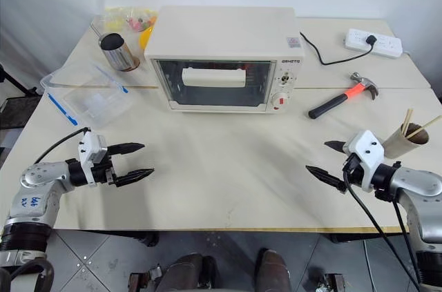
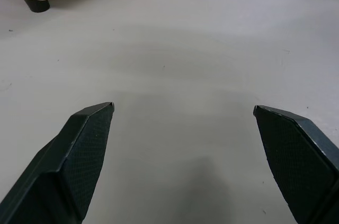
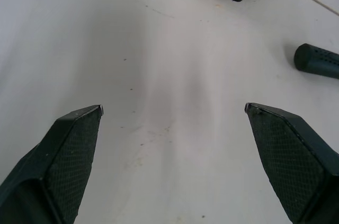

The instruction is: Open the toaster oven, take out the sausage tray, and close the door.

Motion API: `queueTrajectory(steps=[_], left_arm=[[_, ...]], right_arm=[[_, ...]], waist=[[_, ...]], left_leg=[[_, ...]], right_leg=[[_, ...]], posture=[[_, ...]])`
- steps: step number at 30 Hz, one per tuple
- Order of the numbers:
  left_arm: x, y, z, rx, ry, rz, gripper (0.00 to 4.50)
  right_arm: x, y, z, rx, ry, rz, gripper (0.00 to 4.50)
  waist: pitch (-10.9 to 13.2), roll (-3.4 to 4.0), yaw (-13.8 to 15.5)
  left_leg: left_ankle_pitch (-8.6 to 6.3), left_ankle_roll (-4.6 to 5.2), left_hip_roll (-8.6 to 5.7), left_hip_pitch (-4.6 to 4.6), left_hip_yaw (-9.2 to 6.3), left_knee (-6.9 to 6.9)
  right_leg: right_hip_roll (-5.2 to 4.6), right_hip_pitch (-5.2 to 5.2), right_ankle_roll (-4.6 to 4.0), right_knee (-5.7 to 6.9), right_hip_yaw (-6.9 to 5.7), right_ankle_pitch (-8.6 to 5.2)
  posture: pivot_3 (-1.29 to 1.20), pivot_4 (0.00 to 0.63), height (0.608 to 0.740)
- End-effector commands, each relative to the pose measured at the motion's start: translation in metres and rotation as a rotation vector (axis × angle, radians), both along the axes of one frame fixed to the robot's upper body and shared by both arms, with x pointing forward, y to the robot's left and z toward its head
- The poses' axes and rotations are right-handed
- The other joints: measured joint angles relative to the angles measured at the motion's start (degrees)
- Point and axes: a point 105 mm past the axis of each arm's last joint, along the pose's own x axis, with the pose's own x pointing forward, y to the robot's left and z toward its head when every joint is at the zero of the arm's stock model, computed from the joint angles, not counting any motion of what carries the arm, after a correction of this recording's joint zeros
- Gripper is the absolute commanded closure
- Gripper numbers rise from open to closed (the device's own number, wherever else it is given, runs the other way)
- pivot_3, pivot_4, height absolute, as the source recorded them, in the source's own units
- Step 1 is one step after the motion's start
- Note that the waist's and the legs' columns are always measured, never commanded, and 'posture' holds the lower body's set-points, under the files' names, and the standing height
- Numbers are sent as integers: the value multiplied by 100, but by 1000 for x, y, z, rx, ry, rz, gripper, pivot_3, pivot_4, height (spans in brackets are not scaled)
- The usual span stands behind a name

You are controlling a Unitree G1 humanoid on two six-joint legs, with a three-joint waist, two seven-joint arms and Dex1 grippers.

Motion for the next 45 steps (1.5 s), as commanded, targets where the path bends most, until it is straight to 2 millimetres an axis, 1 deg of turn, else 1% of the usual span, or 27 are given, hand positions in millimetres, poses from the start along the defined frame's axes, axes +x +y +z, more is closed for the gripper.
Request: queueTrajectory(steps=[1,5,7,10,12,13,15,17,18,20,21,23,25,27,30,33,36,39,41,45], left_arm=[[2,5,8,7,-17,10,18],[14,8,23,-59,-42,104,18],[16,5,32,-69,-72,109,18],[18,-1,43,-101,-107,102,18],[19,-4,51,-142,-117,84,18],[19,-5,54,-162,-123,74,18],[20,-5,57,-184,-131,74,18],[19,-7,61,-206,-147,66,18],[17,-8,64,-222,-156,55,18],[13,-9,68,-246,-171,40,18],[13,-9,74,-269,-204,47,18],[9,-10,81,-293,-245,46,18],[2,-11,89,-321,-267,28,18],[-2,-9,96,-338,-293,36,18],[-6,-5,102,-338,-315,60,18],[-10,-2,109,-350,-337,95,18],[-14,3,117,-363,-361,138,18],[-18,5,122,-366,-364,152,18],[-18,7,125,-367,-363,166,18],[-13,16,133,-355,-360,192,18]], right_arm=[[1,2,10,-43,-24,36,0],[5,17,21,-14,-7,78,0],[11,35,32,33,8,130,0],[16,63,44,73,33,226,0],[23,82,55,73,-7,298,0],[27,89,59,67,-27,321,0],[34,96,63,65,-39,334,0],[45,109,68,84,-33,368,0],[52,119,73,89,-43,399,0],[60,129,77,86,-59,440,0],[71,136,82,81,-85,453,0],[84,145,89,66,-135,473,0],[89,156,97,67,-159,516,0],[91,161,104,68,-178,542,0],[91,167,112,68,-201,576,0],[86,171,115,63,-196,621,0],[72,177,113,42,-175,706,0],[63,181,114,35,-170,753,0],[57,182,111,21,-155,784,0],[42,182,99,-10,-118,837,0]], waist=[[0,0,-1],[0,0,-4],[0,0,-24],[0,0,-31],[1,-2,-16],[1,-2,-18],[1,-3,-18],[2,-4,-22],[2,-4,-17],[3,-5,-40],[3,-5,-49],[6,-10,-87],[7,-13,-143],[7,-13,-165],[7,-13,-174],[7,-13,-177],[8,-13,-169],[7,-13,-170],[8,-13,-169],[8,-13,-161]], left_leg=[[0,0,0,0,0,0],[1,1,0,0,1,3],[2,1,1,1,0,4],[3,-1,4,2,0,5],[2,-2,4,1,-5,5],[1,-3,3,1,-7,5],[1,-3,-1,-1,-4,5],[2,-3,-2,-1,-4,5],[1,-3,-5,-1,-3,5],[1,-3,-4,-1,-2,6],[2,-3,-5,-2,-2,7],[2,-4,-8,0,-2,8],[4,-5,-9,-4,-9,8],[3,-5,-4,-4,-13,7],[1,-9,-2,-4,-19,4],[1,-9,-1,-3,-20,4],[1,-9,0,-3,-20,6],[2,-9,1,-1,-19,8],[2,-10,2,-1,-19,8],[1,-12,0,-1,-21,7]], right_leg=[[0,0,0,0,0,0],[0,0,0,2,1,0],[-1,0,0,7,3,0],[0,-3,0,10,3,0],[0,-3,0,14,0,0],[0,-3,0,17,-2,0],[-1,-6,0,15,-1,0],[0,-5,0,17,-2,0],[-1,-6,0,17,-2,0],[0,-6,1,18,-2,0],[0,-8,1,18,-2,0],[1,-8,1,26,-3,0],[0,-9,1,34,-6,0],[0,-11,1,37,-7,0],[0,-13,1,42,-12,0],[0,-12,1,44,-12,0],[0,-12,1,45,-10,0],[0,-12,1,47,-7,0],[0,-12,1,50,-8,0],[0,-13,1,51,-10,0]], posture=[[0,150,740],[0,150,740],[0,150,740],[0,150,740],[0,150,740],[0,150,740],[0,150,740],[0,150,740],[0,150,740],[0,150,740],[0,150,740],[0,150,740],[0,150,740],[0,150,740],[0,150,740],[0,150,740],[0,150,740],[0,150,740],[0,150,740],[0,150,740]])
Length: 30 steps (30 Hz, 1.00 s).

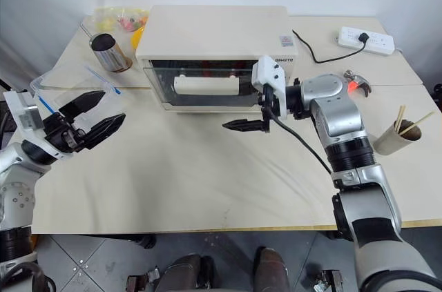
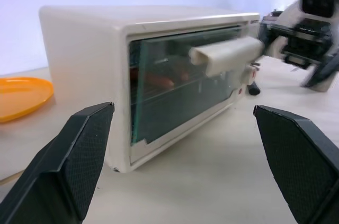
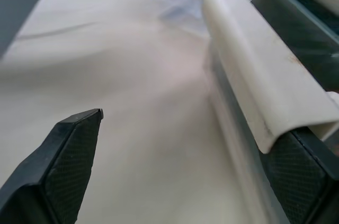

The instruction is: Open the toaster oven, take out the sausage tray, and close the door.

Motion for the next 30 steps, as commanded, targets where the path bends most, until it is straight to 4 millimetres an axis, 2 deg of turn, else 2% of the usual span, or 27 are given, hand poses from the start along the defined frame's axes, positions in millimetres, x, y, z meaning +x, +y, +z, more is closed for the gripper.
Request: queueTrajectory(steps=[1,4,7,9,13,19,23,26,30], left_arm=[[-2,8,20,12,-50,14,18],[0,7,21,30,-41,-12,18],[5,7,28,23,-59,-57,619],[11,5,29,30,-51,-92,1233],[37,-9,35,45,-44,-180,2470],[59,-23,29,104,0,-237,4396],[62,-43,14,182,59,-340,4479],[69,-51,6,220,87,-338,4479],[68,-59,-2,254,102,-399,4479]], right_arm=[[-17,7,6,-6,-30,80,0],[-20,8,1,-13,-19,82,0],[-21,7,-9,-35,-13,73,0],[-22,6,-13,-42,-12,66,0],[-23,3,-14,-41,-22,43,0],[-28,2,-14,-28,-25,27,0],[-32,1,-13,-13,-25,4,0],[-34,-5,-15,-26,-12,-31,0],[-40,-35,-33,-171,37,-97,0]], waist=[[0,0,2],[0,0,2],[0,0,2],[0,0,2],[-1,-4,21],[-1,-5,-10],[0,-7,0],[1,-8,9],[1,-9,93]], left_leg=[[0,-1,-1,0,0,0],[-1,-1,-3,0,4,0],[-1,-2,-7,1,6,0],[-1,-3,-12,0,7,0],[0,-5,-21,0,12,1],[-1,-8,-20,-1,17,-6],[-2,-11,-19,-4,27,-7],[-3,-10,-19,-6,26,-5],[-3,-8,-24,-9,26,2]], right_leg=[[0,0,0,0,0,0],[0,-1,0,0,1,0],[3,-2,0,0,1,0],[4,-3,0,0,1,0],[6,-2,0,1,-2,0],[11,-9,0,-1,-4,0],[13,-10,0,1,-9,0],[13,-10,0,1,-10,0],[10,-6,0,1,-9,0]], posture=[[0,150,740],[0,150,740],[0,150,740],[0,150,740],[0,150,740],[0,150,740],[0,150,740],[0,150,740],[0,150,740]])
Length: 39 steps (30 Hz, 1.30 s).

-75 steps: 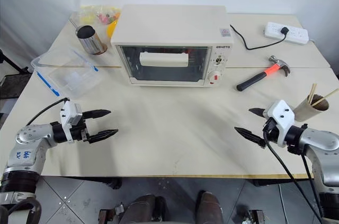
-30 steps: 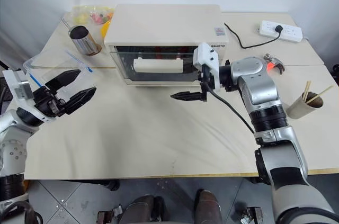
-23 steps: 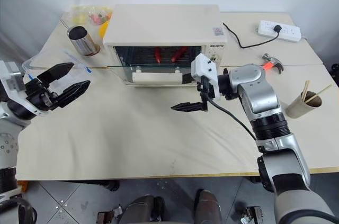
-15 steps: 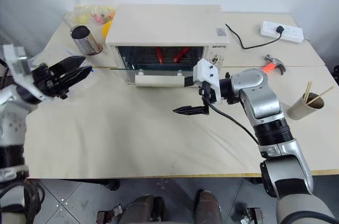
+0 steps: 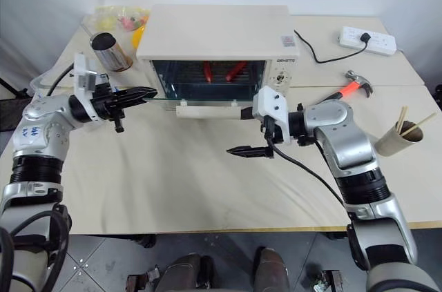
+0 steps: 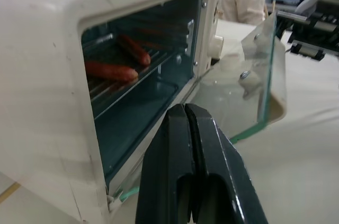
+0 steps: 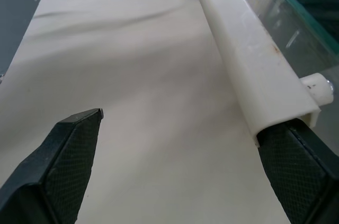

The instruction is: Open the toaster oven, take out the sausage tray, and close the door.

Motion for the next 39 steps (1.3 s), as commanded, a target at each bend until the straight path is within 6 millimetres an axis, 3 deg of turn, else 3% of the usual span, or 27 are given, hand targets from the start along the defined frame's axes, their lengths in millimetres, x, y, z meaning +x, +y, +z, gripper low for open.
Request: queueTrajectory(steps=[1,8,11,15,20,24,29,33,36,39], left_arm=[[-2,-6,-5,48,1,-55,4479],[0,-9,-9,82,5,-84,4479],[-2,-13,-17,128,24,-122,4479],[-8,-19,-37,211,78,-165,4479],[-12,-18,-68,385,116,-162,4479],[-11,-21,-73,407,88,-154,4479],[-9,-21,-73,412,66,-141,4479],[-6,-23,-68,377,18,-113,4479],[-1,-27,-39,152,-125,-34,4479],[-1,-21,-28,52,-182,48,4306]], right_arm=[[-12,-28,-8,-123,43,-25,0],[-26,-80,-24,-348,125,-92,0],[-21,-102,-21,-432,107,-154,0],[-11,-105,-3,-413,50,-196,0],[-3,-89,25,-374,-47,-193,0],[12,-57,42,-285,-193,-202,0],[28,-15,43,-246,-312,-234,0],[47,21,32,-242,-455,-283,0],[61,55,21,-238,-604,-287,0],[81,59,24,-237,-691,-389,0]], waist=[[0,-1,50],[5,-12,94],[6,-14,83],[6,-13,61],[6,-13,33],[8,-15,35],[7,-15,4],[7,-15,-12],[7,-16,-68],[7,-15,-94]], left_leg=[[-2,4,-1,0,0,1],[-4,7,1,-3,4,3],[-1,10,2,-1,3,12],[1,11,4,3,7,15],[1,9,8,1,2,15],[1,9,8,-2,0,17],[1,9,7,-2,-2,21],[1,9,5,-3,-10,21],[1,9,4,-4,-8,22],[3,6,14,-5,-15,23]], right_leg=[[-2,1,0,0,1,0],[-2,-1,2,-10,0,-1],[-3,-1,2,-13,9,0],[-3,-1,1,-12,14,0],[-2,-5,1,-8,12,0],[-3,-5,0,-8,10,0],[-6,-8,0,5,11,0],[-7,-9,0,16,6,0],[-9,-11,1,18,7,0],[-8,-13,0,26,6,0]], posture=[[0,150,740],[0,150,740],[0,150,740],[0,150,740],[0,150,740],[0,150,740],[0,150,740],[0,150,740],[0,150,740],[0,150,740]])
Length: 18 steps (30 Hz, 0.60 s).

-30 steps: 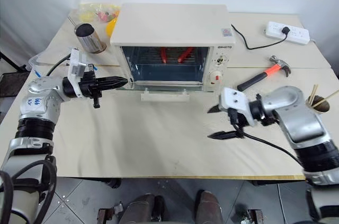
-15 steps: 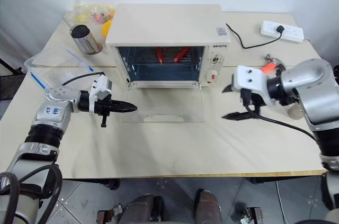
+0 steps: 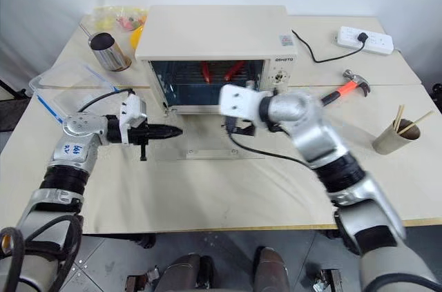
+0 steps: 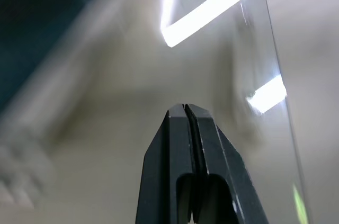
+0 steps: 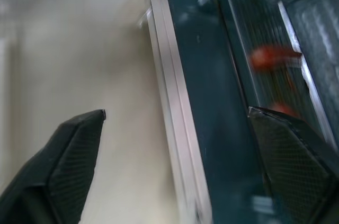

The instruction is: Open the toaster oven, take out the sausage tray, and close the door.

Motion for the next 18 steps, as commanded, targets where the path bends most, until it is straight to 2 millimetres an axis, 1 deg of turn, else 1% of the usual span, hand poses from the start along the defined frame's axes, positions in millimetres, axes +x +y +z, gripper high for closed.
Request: queueTrajectory(steps=[1,2,3,6,9,14,15,18], left_arm=[[-2,14,25,-117,-116,93,4106],[-4,16,28,-159,-127,113,3908],[-6,17,30,-187,-131,124,3619],[-20,25,35,-325,-206,217,2717],[-37,31,34,-404,-276,310,1757],[-49,48,36,-525,-343,500,238],[-50,49,35,-543,-340,531,27],[-53,45,29,-555,-318,552,27]], right_arm=[[23,-8,25,3,-191,-121,0],[31,-10,26,-1,-220,-163,0],[35,-11,27,-3,-237,-188,0],[43,-3,25,-38,-309,-212,0],[46,7,25,-35,-337,-201,0],[45,19,26,-59,-397,-153,0],[45,22,25,-71,-411,-143,0],[47,29,22,-86,-418,-138,0]], waist=[[0,0,-17],[0,0,-23],[0,0,-30],[0,0,-61],[0,0,-130],[0,0,-126],[0,0,-127],[0,1,-129]], left_leg=[[0,0,-2,0,-2,0],[0,0,-2,1,-3,0],[0,0,-2,0,-4,0],[0,0,8,3,-17,-3],[0,0,9,4,-20,-9],[7,-3,9,3,-20,-10],[8,-3,10,4,-19,-10],[8,-3,11,9,-18,-10]], right_leg=[[0,0,0,5,-1,0],[0,-1,0,6,-1,0],[-2,-1,0,7,-1,0],[-7,0,0,16,0,0],[-9,1,0,15,-1,0],[-8,2,0,13,-1,0],[-9,3,0,11,1,0],[-10,7,0,13,2,0]], posture=[[0,150,740],[0,150,740],[0,150,740],[0,150,740],[0,150,740],[0,150,740],[0,150,740],[0,150,740]])
